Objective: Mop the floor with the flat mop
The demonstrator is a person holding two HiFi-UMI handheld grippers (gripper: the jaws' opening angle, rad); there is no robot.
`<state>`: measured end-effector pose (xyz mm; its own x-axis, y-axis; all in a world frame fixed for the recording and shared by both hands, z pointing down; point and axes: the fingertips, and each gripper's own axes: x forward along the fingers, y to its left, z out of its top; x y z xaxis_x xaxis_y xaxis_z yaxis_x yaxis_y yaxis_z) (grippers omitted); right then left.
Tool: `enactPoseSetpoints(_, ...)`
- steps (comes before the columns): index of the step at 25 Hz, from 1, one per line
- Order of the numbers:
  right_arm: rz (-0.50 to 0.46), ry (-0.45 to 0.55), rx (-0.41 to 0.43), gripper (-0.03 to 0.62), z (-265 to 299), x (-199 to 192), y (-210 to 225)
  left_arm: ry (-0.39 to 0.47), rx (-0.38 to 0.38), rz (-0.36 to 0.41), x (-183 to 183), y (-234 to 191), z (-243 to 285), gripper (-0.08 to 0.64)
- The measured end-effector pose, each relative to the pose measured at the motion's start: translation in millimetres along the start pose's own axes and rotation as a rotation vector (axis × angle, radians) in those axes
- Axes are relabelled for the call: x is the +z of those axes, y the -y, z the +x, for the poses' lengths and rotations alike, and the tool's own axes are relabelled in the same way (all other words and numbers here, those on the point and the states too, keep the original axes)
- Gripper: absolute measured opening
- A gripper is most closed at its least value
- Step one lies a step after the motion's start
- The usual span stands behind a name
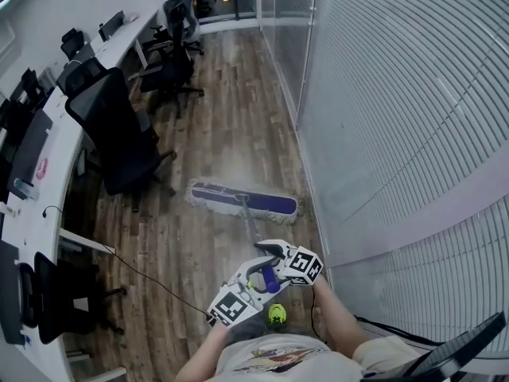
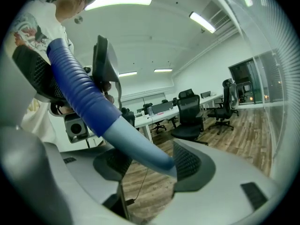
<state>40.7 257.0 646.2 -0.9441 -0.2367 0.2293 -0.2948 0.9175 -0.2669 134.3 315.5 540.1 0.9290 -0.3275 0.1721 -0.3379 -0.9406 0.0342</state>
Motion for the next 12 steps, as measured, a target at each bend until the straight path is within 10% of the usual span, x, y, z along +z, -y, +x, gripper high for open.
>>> enactPoseSetpoints(12, 0.005, 0.039, 0.039, 0.238, 49.7, 73.7, 63.3, 0.142, -0.092, 0.061, 49.1, -105.5, -20.1, 0.239)
